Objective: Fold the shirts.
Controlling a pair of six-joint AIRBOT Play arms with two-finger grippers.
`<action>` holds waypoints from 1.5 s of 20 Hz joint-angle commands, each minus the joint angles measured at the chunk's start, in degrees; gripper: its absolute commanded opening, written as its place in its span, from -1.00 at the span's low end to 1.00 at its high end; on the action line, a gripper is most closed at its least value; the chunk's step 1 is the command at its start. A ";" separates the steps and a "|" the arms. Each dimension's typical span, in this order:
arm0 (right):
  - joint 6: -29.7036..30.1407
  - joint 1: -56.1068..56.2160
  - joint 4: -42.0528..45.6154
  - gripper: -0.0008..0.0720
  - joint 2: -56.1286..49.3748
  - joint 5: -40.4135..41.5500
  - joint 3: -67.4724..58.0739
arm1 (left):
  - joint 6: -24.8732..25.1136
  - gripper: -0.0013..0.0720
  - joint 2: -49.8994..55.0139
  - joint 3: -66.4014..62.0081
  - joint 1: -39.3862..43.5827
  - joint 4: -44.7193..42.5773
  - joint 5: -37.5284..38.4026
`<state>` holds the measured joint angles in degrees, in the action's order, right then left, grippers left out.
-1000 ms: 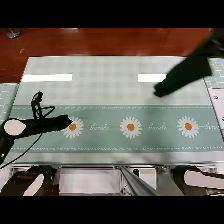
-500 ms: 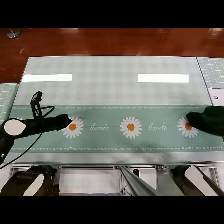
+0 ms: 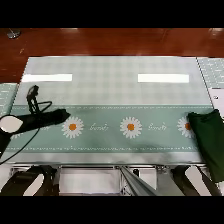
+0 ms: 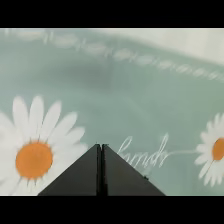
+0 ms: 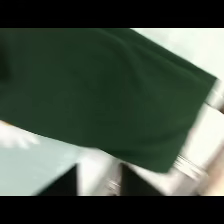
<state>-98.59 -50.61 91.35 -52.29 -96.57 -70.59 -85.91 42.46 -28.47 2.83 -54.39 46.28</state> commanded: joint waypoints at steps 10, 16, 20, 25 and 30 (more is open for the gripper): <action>11.19 56.35 -19.32 -0.87 -15.78 29.70 -11.58 | -3.23 -0.92 19.45 -43.76 13.31 -10.75 9.99; 3.32 64.74 -8.85 -0.87 -27.34 34.10 2.51 | -8.07 -0.91 24.13 -31.23 15.74 -18.91 9.90; 3.63 63.49 -8.26 -0.87 -28.63 32.85 2.60 | -8.22 -0.91 24.59 -31.30 11.04 -19.17 11.32; 3.72 63.49 -8.33 -0.87 -28.55 32.59 2.60 | -8.50 -0.91 25.11 -31.23 10.78 -18.69 13.51; 3.72 63.49 -8.33 -0.87 -28.55 32.59 2.60 | -8.48 -0.91 25.11 -31.23 10.78 -18.69 13.51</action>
<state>-94.78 12.86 82.83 -80.77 -63.92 -68.01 -94.30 67.48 -59.75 13.69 -72.97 59.53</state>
